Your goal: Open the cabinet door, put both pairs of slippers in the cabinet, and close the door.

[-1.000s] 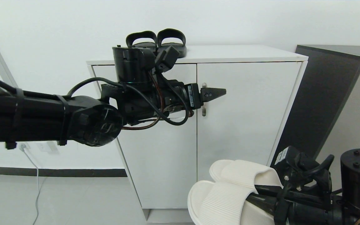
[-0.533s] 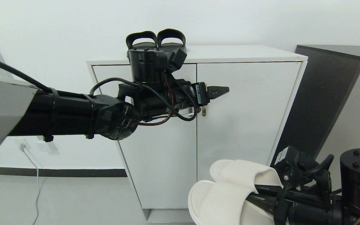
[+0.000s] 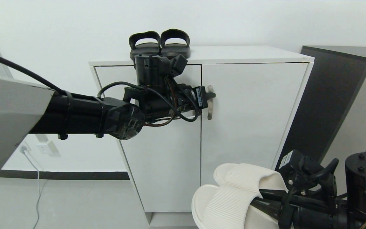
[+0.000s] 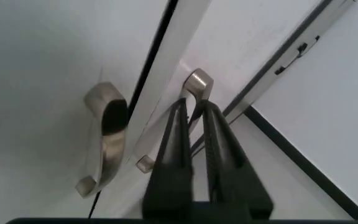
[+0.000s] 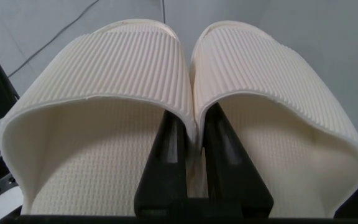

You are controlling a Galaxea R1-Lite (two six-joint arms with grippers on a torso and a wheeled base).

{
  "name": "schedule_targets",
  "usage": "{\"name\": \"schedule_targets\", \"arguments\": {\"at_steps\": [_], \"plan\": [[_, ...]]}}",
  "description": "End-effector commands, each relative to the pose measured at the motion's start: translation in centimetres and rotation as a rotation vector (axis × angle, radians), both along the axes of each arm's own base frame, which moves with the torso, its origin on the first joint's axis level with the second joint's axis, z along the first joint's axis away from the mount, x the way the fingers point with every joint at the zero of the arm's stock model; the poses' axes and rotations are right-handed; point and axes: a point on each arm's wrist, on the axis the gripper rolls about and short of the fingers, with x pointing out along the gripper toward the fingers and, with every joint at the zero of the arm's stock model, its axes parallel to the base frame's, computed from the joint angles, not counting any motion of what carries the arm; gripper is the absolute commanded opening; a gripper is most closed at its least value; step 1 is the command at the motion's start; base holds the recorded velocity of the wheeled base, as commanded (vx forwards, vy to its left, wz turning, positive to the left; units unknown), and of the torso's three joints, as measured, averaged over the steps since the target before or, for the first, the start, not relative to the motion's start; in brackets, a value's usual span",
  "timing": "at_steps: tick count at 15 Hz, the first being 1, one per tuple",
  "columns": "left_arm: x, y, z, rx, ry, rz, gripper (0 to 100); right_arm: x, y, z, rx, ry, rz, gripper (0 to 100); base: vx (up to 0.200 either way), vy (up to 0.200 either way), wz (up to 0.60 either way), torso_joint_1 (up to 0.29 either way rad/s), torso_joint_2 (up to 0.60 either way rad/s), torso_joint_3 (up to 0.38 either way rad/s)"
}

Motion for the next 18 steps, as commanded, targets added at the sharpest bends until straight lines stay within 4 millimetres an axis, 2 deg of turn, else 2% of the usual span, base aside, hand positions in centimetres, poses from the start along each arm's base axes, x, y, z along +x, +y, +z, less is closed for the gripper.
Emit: {"name": "schedule_targets", "arguments": {"at_steps": [1, 6, 15, 18], "plan": [[-0.5, 0.2, 0.8, -0.015, -0.013, -0.004, 0, -0.1, -0.1, 0.1, 0.001, -0.005, 0.002, 0, 0.000, 0.000, 0.00, 0.000, 0.00, 0.000], [-2.4, 1.2, 1.0, -0.006, 0.001, -0.013, 0, -0.6, -0.5, 0.2, 0.015, -0.003, 0.037, 0, 0.000, 0.000, 0.00, 0.000, 0.00, 0.000], [-7.4, 2.0, 2.5, -0.013, -0.010, -0.073, 0, -1.2, -1.0, 0.2, 0.021, -0.006, 0.066, 0, 0.000, 0.000, 0.00, 0.000, 0.00, 0.000], [-8.7, 2.8, 2.4, -0.007, -0.004, -0.078, 0, -1.3, -1.1, 0.1, 0.010, -0.012, 0.070, 0, 0.000, 0.000, 0.00, 0.000, 0.00, 0.000]]}}
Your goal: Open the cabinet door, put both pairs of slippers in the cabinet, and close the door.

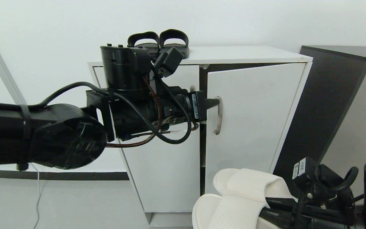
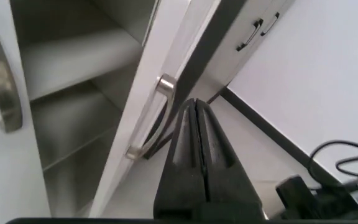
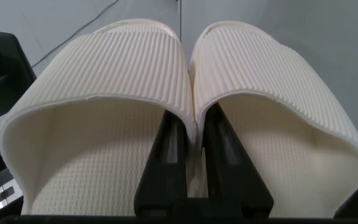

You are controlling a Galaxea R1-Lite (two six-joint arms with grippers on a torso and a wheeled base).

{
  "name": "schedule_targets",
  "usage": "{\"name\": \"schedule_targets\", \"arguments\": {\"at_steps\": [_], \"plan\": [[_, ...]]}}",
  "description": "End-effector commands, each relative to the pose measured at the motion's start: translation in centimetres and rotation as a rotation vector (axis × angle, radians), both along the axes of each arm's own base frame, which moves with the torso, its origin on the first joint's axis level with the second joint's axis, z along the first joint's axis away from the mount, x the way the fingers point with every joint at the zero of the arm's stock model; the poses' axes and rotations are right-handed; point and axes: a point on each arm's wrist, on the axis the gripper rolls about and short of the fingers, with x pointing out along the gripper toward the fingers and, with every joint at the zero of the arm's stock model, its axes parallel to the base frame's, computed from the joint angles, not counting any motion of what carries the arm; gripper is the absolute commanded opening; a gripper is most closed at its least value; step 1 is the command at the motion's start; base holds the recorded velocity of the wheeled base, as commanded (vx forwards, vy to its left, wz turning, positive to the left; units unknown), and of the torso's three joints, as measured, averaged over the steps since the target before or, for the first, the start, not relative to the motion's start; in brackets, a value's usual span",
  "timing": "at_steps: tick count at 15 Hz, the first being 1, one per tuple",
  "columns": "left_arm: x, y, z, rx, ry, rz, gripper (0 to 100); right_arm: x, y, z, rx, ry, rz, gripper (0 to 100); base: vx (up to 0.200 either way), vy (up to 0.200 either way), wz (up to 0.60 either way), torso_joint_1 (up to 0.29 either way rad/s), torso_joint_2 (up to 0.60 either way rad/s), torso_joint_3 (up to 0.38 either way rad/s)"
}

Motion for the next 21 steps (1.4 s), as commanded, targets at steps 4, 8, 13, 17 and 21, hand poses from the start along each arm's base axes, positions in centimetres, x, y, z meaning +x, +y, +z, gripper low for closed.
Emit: {"name": "schedule_targets", "arguments": {"at_steps": [4, 8, 13, 17, 21], "plan": [[0.1, 2.3, 0.4, -0.008, -0.009, 0.055, 0, -0.1, 0.0, 0.0, 0.000, -0.002, 0.003, 0, 0.000, 0.000, 0.00, 0.000, 0.00, 0.000], [3.3, 1.7, -0.7, 0.000, 0.008, 0.072, 0, -0.1, -0.1, -0.1, -0.011, -0.013, 0.010, 0, 0.000, 0.000, 0.00, 0.000, 0.00, 0.000], [5.1, -0.3, -1.0, -0.036, 0.022, 0.052, 0, -0.3, -0.1, -0.4, -0.023, -0.006, 0.014, 0, 0.000, 0.000, 0.00, 0.000, 0.00, 0.000], [5.4, -0.6, -1.3, -0.053, 0.051, 0.052, 0, -0.4, -0.1, -0.4, -0.024, -0.006, 0.019, 0, -0.100, 0.000, 0.00, 0.001, 0.00, 0.001], [5.1, -1.0, -1.8, -0.055, 0.057, 0.048, 0, -0.7, 0.1, -0.6, -0.030, -0.001, 0.039, 0, -0.200, 0.000, 0.00, 0.002, 0.00, 0.001]]}}
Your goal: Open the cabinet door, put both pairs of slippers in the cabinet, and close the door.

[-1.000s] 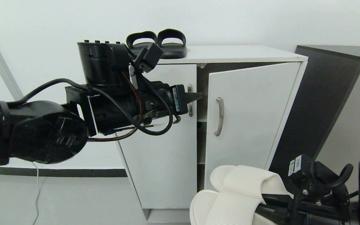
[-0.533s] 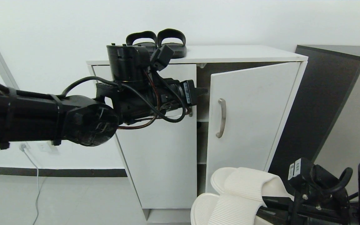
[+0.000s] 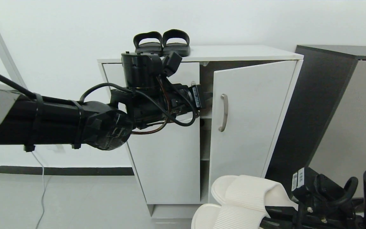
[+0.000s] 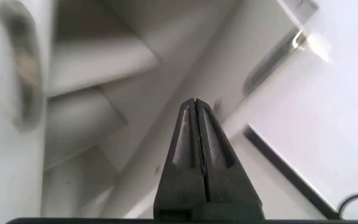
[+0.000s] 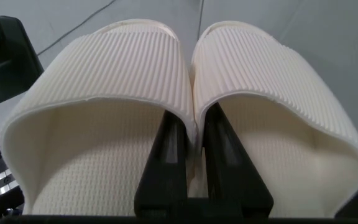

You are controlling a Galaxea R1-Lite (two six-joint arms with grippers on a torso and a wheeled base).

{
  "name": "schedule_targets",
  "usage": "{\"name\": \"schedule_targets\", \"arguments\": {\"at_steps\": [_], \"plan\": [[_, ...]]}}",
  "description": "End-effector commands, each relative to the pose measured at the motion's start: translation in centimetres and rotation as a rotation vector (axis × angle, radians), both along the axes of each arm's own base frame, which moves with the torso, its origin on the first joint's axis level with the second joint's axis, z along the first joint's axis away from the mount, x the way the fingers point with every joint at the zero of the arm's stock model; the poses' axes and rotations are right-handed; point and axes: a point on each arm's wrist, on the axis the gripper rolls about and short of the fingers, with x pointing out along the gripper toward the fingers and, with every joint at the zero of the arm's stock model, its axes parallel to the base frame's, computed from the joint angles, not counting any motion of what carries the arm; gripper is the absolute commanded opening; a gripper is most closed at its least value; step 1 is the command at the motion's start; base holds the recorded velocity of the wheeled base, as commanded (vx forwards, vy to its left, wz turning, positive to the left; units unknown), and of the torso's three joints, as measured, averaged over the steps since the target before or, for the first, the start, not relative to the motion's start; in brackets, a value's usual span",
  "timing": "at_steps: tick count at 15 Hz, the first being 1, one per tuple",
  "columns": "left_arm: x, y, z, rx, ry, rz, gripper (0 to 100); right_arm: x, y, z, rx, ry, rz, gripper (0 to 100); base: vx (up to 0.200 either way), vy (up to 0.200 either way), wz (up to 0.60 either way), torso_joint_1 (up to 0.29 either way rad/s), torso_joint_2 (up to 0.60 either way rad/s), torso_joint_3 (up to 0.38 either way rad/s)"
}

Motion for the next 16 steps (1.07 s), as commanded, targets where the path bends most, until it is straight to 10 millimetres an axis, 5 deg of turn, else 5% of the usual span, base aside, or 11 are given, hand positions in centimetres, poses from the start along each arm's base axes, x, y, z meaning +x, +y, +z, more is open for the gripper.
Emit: {"name": "schedule_targets", "arguments": {"at_steps": [1, 3, 6, 12, 16], "plan": [[-0.5, -0.7, -0.7, 0.007, 0.011, -0.022, 0, -0.1, 0.1, 0.0, 0.001, -0.001, 0.008, 0, -0.200, 0.000, 0.00, -0.002, 0.00, 0.002], [-3.0, -3.5, -1.2, 0.002, -0.004, -0.116, 0, -0.4, 0.0, -0.2, -0.004, 0.003, 0.016, 0, -0.200, 0.000, 0.00, 0.007, 0.00, 0.000], [-3.9, -4.8, -0.8, -0.025, -0.039, -0.121, 0, -0.8, -0.1, 0.1, 0.006, -0.008, 0.027, 0, -0.200, 0.000, 0.00, 0.004, 0.00, 0.002], [-2.9, -0.7, -1.5, -0.022, -0.046, -0.017, 0, -0.7, 0.0, 0.0, 0.003, -0.005, 0.025, 0, 0.000, 0.000, 0.00, 0.000, 0.00, 0.000], [-5.4, 3.1, -1.1, -0.035, -0.088, 0.145, 0, 0.3, 1.1, -0.1, -0.001, 0.011, 0.012, 0, 0.000, 0.000, 0.00, 0.000, 0.00, 0.000]]}}
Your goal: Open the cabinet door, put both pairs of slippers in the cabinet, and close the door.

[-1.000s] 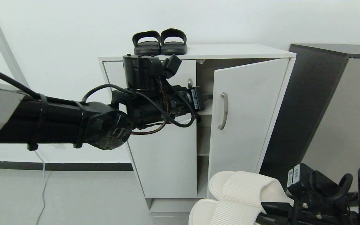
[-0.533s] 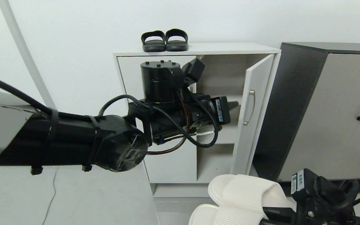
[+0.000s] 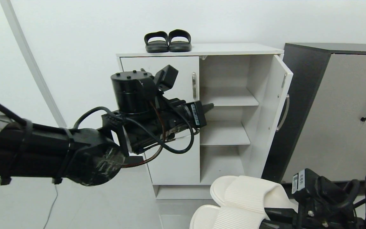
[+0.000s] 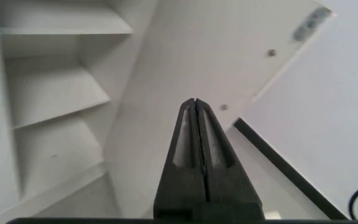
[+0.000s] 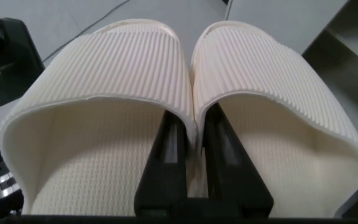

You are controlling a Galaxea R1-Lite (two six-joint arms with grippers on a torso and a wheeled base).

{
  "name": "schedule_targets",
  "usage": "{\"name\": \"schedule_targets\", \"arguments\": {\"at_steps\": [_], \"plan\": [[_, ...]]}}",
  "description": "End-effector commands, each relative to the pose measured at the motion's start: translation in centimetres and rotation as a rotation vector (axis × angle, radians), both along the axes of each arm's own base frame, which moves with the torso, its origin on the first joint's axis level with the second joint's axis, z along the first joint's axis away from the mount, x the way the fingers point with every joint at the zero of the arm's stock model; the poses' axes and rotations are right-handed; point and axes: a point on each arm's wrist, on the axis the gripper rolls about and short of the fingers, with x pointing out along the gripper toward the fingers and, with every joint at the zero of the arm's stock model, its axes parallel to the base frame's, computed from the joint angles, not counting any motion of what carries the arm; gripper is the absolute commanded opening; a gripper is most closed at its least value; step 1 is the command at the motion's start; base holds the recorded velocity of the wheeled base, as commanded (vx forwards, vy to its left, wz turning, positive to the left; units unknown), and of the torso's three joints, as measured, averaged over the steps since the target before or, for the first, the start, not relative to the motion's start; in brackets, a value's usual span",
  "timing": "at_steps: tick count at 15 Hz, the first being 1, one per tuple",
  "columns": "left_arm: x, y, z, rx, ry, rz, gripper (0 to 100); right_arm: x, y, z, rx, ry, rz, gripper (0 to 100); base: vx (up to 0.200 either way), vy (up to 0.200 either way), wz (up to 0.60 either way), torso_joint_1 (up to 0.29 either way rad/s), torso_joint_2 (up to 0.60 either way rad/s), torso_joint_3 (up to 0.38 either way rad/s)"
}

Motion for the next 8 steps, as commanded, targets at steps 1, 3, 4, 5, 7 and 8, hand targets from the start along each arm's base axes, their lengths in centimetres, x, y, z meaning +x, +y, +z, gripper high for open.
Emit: {"name": "schedule_targets", "arguments": {"at_steps": [1, 3, 4, 5, 7, 8], "plan": [[-3.1, 4.2, 1.1, 0.006, -0.030, 0.113, 0, 1.1, 1.1, -0.2, -0.011, 0.021, -0.017, 0, 0.000, 0.000, 0.00, 0.000, 0.00, 0.000], [-6.7, 8.7, 1.0, 0.051, -0.067, 0.227, 0, 2.0, 2.1, -0.2, -0.011, 0.027, -0.091, 0, 0.000, 0.000, 0.00, 0.000, 0.00, 0.000], [-8.9, 10.9, 0.8, 0.073, -0.090, 0.285, 0, 2.5, 2.6, 0.0, -0.005, 0.028, -0.130, 0, 0.000, 0.000, 0.00, 0.000, 0.00, 0.000], [-11.8, 13.0, 0.3, 0.099, -0.099, 0.337, 0, 3.1, 3.1, 0.4, 0.015, 0.034, -0.161, 0, 0.000, 0.000, 0.00, 0.000, 0.00, 0.000], [-17.3, 16.2, -0.8, 0.148, -0.091, 0.404, 0, 3.9, 4.1, 0.5, 0.035, 0.055, -0.180, 0, 0.000, 0.000, 0.00, 0.000, 0.00, 0.000], [-20.2, 17.7, -1.3, 0.183, -0.081, 0.441, 0, 4.3, 4.5, 0.4, 0.033, 0.056, -0.190, 0, 0.000, 0.000, 0.00, 0.000, 0.00, 0.000]]}}
